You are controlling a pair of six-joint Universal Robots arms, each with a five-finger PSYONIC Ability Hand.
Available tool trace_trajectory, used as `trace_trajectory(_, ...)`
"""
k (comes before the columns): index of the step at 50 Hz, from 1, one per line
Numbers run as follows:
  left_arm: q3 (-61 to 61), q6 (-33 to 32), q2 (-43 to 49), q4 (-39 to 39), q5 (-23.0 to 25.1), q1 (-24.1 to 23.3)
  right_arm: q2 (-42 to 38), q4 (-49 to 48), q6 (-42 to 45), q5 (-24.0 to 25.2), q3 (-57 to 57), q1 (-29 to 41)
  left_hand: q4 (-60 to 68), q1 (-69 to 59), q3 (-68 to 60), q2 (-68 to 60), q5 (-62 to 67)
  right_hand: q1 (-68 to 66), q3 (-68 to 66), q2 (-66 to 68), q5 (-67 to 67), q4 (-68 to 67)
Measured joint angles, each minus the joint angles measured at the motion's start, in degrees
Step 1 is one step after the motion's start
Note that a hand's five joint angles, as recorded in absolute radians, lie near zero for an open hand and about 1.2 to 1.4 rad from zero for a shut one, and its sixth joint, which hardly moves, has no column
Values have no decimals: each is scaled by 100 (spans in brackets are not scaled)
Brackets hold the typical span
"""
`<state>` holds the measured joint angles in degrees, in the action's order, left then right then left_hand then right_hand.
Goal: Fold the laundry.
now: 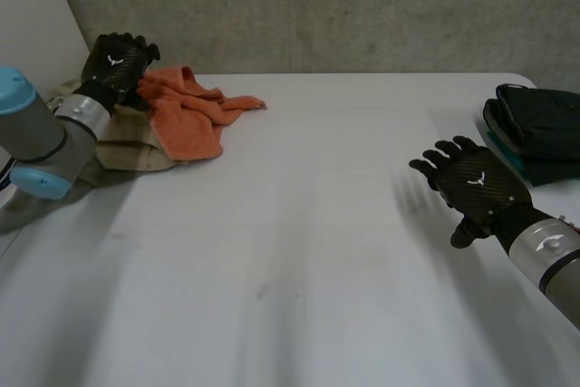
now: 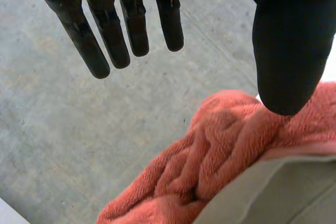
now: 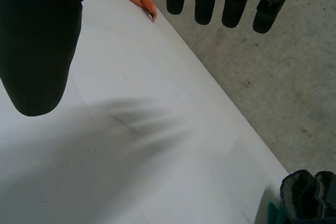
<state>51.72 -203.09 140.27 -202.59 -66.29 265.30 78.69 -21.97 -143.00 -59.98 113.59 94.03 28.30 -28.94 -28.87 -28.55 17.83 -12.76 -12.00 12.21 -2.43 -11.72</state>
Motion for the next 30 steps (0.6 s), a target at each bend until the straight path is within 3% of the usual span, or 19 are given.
trace_trajectory(7, -203, -33, 194, 8, 113, -47, -78, 6, 0, 19, -9, -1, -158, 125, 162, 120, -145, 0, 0, 0, 0, 0)
trace_trajectory(16, -1238, -157, 1268, 58, 173, -50, -120, 9, 29, 22, -18, -76, -117, 78, 125, 94, -103, 0, 0, 0, 0, 0)
trace_trajectory(18, -1407, -167, 1422, 69, 170, -50, -120, 8, 41, 22, -20, -98, 557, -649, -515, -629, 572, 0, 0, 0, 0, 0)
trace_trajectory(21, -1618, -172, 1573, 69, 140, -59, -119, 5, 57, 22, -25, -126, 3263, -3257, -3168, -3231, 3132, 0, 0, 0, 0, 0)
trace_trajectory(26, -1613, -159, 1345, 31, -121, -233, -115, 1, 63, 11, -30, -137, 4026, -3294, -3898, -3871, 3567, 0, 0, 0, 0, 0)
trace_trajectory(30, -1234, -97, 585, -37, -480, -475, -109, 0, 64, -5, -52, -133, 4027, -3297, -3915, -3885, 3567, 0, 0, 0, 0, 0)
